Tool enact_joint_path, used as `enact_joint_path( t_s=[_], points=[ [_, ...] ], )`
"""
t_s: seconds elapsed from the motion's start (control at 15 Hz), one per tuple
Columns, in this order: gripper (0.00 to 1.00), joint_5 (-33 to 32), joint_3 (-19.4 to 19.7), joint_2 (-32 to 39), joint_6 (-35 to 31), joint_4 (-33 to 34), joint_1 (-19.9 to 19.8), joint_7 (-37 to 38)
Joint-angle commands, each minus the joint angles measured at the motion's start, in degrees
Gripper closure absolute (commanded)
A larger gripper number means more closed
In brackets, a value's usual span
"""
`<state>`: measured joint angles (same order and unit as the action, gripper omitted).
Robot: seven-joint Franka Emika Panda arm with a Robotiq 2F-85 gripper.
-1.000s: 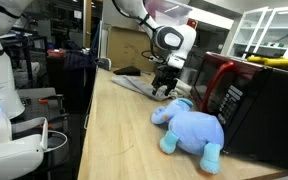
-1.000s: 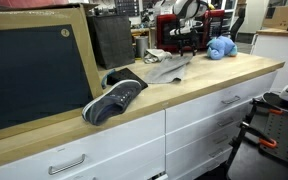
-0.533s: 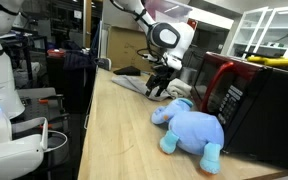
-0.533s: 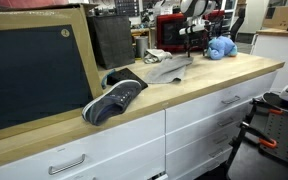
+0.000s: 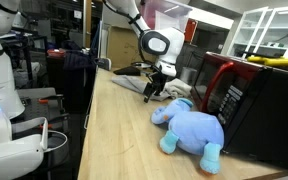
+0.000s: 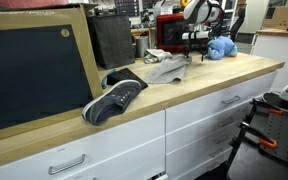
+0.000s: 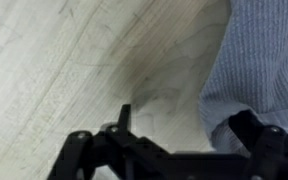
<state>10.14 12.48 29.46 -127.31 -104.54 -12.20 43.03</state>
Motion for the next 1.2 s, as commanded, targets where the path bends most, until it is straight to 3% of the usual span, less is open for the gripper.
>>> enact_joint_path(
  t_s=[0.0,0.47,1.13],
  points=[
    [0.0,5.3,-1.7,-4.5,-4.7,-4.4,-0.8,-6.0],
    [0.0,16.6,-3.8,-13.1,2.7,-5.1,-2.1,-20.8],
    [0.0,21.7,-6.6,-10.4,-2.8,-6.4,-0.3,-32.1]
  ],
)
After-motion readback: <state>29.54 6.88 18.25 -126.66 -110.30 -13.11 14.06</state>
